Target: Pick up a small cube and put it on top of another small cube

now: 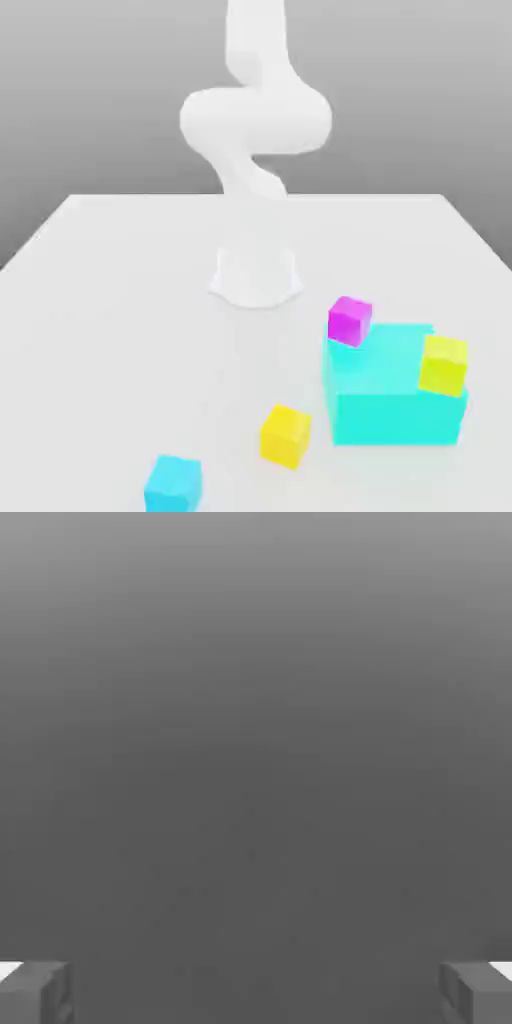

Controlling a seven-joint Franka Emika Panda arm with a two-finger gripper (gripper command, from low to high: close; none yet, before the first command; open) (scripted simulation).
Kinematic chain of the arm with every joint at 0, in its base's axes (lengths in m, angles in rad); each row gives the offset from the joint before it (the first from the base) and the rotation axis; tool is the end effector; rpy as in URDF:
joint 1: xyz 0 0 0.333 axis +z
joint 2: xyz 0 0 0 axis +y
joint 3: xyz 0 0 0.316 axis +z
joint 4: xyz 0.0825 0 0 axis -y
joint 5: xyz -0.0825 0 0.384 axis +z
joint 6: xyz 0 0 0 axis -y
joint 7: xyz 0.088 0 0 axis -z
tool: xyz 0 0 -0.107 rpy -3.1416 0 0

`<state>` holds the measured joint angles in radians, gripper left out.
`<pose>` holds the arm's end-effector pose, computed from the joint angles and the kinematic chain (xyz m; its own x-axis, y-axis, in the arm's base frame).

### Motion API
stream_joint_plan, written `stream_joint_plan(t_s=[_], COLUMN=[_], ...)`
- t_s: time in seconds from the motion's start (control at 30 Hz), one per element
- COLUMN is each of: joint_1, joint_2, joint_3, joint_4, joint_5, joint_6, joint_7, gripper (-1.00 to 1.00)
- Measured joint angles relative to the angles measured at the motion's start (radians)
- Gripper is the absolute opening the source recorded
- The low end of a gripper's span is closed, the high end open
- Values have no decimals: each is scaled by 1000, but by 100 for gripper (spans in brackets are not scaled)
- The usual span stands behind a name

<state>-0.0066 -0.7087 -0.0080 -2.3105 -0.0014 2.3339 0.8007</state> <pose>0.3803 -0.0066 0.6764 0.5087 -0.7261 0.4626 -0.5427 -0.6876 -0.4825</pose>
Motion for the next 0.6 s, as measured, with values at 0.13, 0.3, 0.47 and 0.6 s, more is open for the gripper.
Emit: stream_joint_plan(t_s=[0.13,0.3,0.47,0.6], joint_1=[-9,-21,-34,-48], joint_2=[151,332,514,659], joint_3=[-16,-36,-56,-71], joint_4=[-17,-38,-59,-76], joint_5=[-2,0,9,21], joint_6=[56,123,191,245], joint_7=[1,-1,-8,-17], gripper=[0,0,0,0])
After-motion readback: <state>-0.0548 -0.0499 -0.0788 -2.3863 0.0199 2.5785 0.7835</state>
